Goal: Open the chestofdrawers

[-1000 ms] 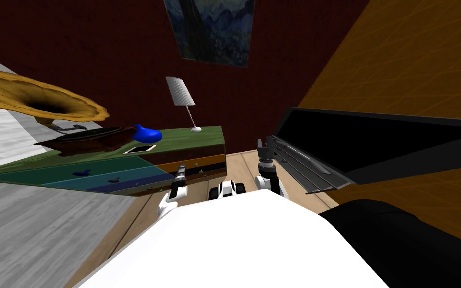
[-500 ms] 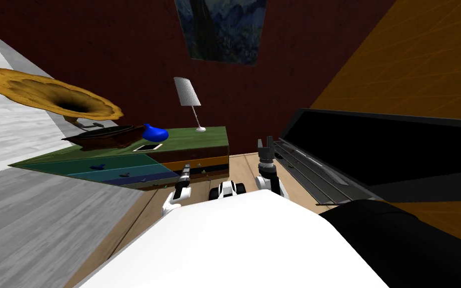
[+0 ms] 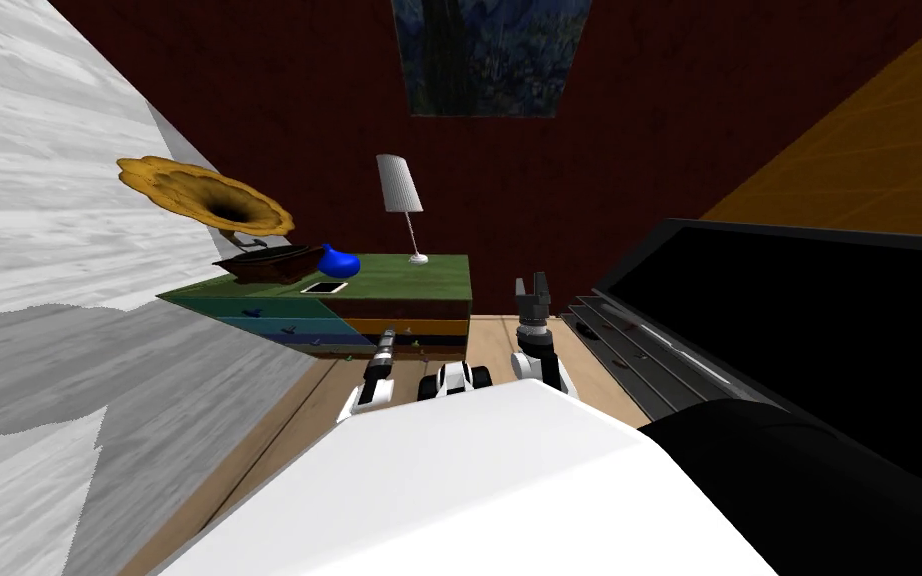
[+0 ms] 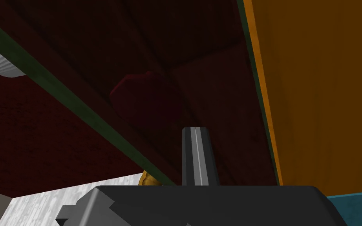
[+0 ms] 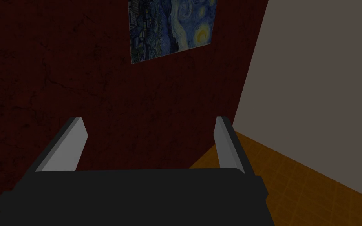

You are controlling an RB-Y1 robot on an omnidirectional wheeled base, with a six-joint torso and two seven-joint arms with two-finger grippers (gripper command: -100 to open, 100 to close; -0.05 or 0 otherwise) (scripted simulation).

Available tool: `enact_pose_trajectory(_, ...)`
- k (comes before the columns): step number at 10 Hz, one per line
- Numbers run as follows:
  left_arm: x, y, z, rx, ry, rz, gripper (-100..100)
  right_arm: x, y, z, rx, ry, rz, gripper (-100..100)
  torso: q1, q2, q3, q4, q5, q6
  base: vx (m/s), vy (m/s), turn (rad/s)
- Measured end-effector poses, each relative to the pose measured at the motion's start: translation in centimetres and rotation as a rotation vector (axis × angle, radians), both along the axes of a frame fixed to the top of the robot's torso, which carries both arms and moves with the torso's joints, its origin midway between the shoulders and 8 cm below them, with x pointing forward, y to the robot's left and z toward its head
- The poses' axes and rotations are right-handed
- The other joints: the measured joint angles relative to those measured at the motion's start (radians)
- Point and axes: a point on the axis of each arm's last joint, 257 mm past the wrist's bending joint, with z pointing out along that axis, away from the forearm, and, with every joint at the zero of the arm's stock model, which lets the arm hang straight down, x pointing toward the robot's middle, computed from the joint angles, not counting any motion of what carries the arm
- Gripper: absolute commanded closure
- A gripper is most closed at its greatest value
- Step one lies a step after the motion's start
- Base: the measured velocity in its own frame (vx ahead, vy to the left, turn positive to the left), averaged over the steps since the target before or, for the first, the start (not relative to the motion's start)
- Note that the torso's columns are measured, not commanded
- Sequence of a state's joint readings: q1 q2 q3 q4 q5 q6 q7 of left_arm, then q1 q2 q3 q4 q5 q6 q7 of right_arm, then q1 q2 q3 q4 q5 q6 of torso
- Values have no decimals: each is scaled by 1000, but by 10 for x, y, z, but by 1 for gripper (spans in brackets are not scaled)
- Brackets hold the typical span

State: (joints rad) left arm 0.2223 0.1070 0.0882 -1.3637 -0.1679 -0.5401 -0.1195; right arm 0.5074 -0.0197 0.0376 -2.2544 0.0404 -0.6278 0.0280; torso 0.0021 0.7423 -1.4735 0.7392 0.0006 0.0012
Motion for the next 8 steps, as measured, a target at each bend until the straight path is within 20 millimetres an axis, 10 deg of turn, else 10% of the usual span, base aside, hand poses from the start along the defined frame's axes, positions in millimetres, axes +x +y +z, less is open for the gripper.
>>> enact_pose_trajectory(3,-11,-44,7,-43,-12,-64,100,0,0,0,0,0,0,0,-3,-2,-1,-1,-1,0,66,-22,140)
enact_pose_trajectory(4,-11,-46,8,-43,-15,-66,-100,0,0,0,0,0,0,0,-2,-1,0,0,-1,-1,5,-6,-12)
enact_pose_trajectory(8,-9,-45,22,-9,-36,-88,-100,0,0,0,0,0,0,0,-2,-8,-4,-2,-1,-1,30,-4,-45)
